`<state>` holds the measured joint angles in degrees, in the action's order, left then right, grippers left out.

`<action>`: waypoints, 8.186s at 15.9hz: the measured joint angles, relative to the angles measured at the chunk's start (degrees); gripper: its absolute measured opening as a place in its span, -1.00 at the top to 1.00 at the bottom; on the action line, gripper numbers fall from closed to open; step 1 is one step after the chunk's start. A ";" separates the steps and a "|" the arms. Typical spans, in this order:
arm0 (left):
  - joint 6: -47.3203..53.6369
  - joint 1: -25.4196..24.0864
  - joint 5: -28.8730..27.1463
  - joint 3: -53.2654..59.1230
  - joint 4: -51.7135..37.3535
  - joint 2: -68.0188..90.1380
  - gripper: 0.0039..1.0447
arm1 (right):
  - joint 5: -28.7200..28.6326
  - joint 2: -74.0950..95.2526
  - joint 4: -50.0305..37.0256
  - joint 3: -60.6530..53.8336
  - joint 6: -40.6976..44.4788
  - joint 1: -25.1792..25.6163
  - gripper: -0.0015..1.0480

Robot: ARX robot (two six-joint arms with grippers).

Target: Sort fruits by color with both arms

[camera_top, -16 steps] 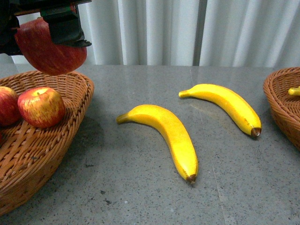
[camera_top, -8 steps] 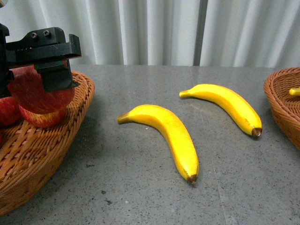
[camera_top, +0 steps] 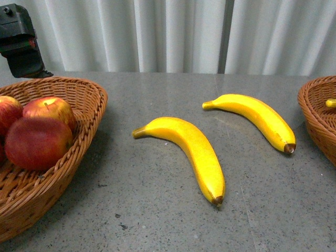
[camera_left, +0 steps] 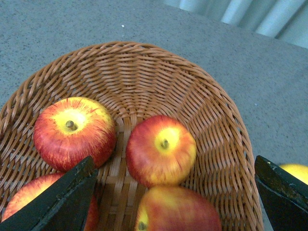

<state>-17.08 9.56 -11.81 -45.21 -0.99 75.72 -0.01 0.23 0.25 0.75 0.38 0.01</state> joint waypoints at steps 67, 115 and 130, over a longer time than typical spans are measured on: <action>16.46 -9.55 11.78 44.35 1.25 -75.14 -0.88 | -0.48 1.44 3.65 0.96 -2.27 0.04 -0.87; 16.48 -9.55 11.80 44.35 1.25 -75.14 -0.88 | -1.55 102.88 7.98 70.66 1.11 -28.24 0.40; 16.48 -9.55 11.80 44.35 1.22 -75.14 -0.88 | -14.93 90.38 -7.80 52.06 20.26 14.27 0.40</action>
<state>-0.60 0.01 -0.01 -0.86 0.23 0.58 -14.94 90.61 -7.55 52.82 20.64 14.28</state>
